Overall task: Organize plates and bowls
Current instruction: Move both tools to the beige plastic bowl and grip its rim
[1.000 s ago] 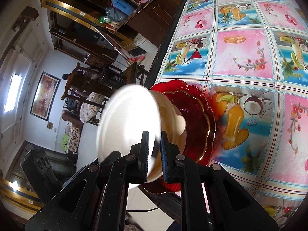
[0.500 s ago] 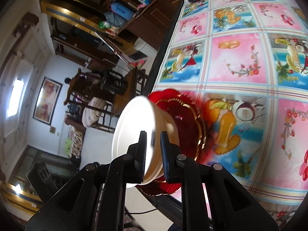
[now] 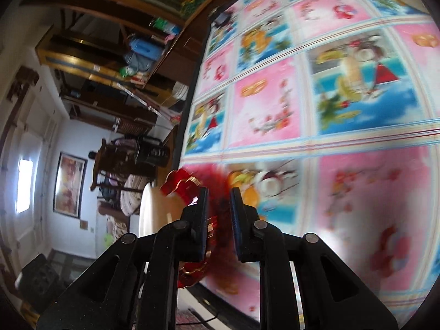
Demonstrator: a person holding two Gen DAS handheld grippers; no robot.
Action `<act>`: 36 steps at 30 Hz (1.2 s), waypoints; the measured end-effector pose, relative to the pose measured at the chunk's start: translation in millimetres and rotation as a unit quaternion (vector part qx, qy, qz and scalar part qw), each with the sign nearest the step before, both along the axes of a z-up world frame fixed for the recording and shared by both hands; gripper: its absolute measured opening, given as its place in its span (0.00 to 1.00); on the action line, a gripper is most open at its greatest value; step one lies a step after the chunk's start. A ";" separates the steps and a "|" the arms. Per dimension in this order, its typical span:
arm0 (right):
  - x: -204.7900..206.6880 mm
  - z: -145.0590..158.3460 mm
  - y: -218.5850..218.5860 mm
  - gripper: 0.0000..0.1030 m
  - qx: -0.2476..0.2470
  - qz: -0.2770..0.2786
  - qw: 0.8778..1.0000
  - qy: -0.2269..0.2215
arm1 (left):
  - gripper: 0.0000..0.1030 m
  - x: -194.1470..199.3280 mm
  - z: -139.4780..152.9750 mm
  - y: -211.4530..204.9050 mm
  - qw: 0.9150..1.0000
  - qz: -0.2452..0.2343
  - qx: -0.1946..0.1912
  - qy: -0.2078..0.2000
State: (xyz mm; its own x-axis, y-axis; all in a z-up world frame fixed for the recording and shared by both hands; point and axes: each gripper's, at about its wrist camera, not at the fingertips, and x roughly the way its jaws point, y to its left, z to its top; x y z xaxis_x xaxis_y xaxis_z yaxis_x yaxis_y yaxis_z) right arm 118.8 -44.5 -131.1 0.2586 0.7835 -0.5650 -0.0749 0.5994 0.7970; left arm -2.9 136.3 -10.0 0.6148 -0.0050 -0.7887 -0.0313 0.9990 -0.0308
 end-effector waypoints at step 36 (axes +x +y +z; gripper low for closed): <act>135.0 -31.0 -335.1 0.28 -0.030 -0.269 0.963 -0.014 | 0.67 289.4 -52.3 -206.0 0.989 -0.004 -0.121 0.091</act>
State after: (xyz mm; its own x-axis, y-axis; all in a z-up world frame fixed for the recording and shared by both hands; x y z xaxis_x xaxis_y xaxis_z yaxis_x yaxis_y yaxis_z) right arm 253.8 -379.6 -162.0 0.6332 0.4988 -0.5918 0.2386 0.6015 0.7624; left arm 286.5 -69.8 -62.3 0.4620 -0.2105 -0.8615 -0.0509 0.9635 -0.2627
